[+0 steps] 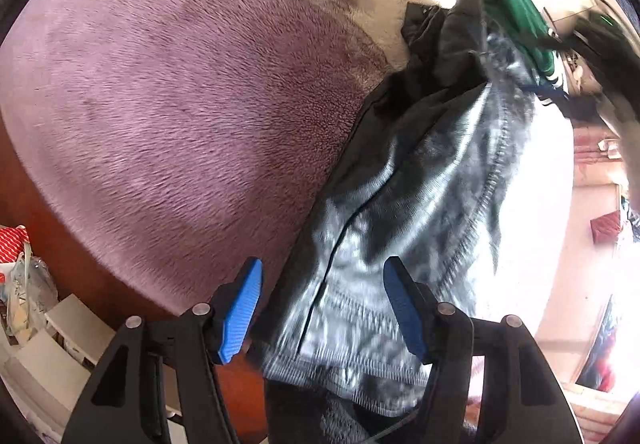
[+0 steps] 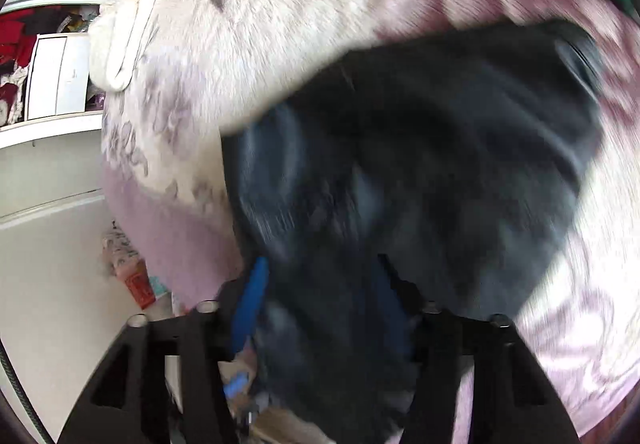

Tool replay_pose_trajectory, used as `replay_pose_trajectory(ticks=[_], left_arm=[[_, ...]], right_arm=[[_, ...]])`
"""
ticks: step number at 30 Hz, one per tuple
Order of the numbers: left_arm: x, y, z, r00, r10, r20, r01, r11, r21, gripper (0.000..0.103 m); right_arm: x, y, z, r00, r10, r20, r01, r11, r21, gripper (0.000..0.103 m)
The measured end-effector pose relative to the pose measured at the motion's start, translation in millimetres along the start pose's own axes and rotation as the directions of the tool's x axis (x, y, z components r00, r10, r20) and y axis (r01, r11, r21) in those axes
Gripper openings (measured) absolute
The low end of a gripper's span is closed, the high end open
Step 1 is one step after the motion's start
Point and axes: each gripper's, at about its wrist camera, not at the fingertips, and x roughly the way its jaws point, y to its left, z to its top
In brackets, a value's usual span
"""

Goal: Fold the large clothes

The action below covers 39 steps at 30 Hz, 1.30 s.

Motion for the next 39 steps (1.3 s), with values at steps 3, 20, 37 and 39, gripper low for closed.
replay_pose_trajectory(ticks=[3,20,37,39], left_arm=[[10.3,-7.1,0.8,0.998,0.063,0.031,-0.062,0.998,-0.020,0.011],[2.6,0.9,-17.7,1.000,0.003,-0.015,-0.005,0.990,-0.139,0.016],[8.6,-94.1,84.1,0.984,0.137,0.118,-0.145,0.987,0.063,0.076],[13.3,-98.3,88.1,0.982,0.155,0.105,-0.162,0.985,0.063,0.076]], right_arm=[[-6.3,-16.5,-30.0,0.999,0.024,-0.033,-0.023,0.999,0.034,0.059],[106.2,38.2,-73.9,0.986,-0.083,-0.143,0.056,0.982,-0.180,0.039],[-17.7,-170.8,17.8,0.984,0.149,0.101,-0.153,0.988,0.036,0.085],[5.3,-175.9,43.9,0.966,0.258,0.025,-0.259,0.965,0.040,0.085]])
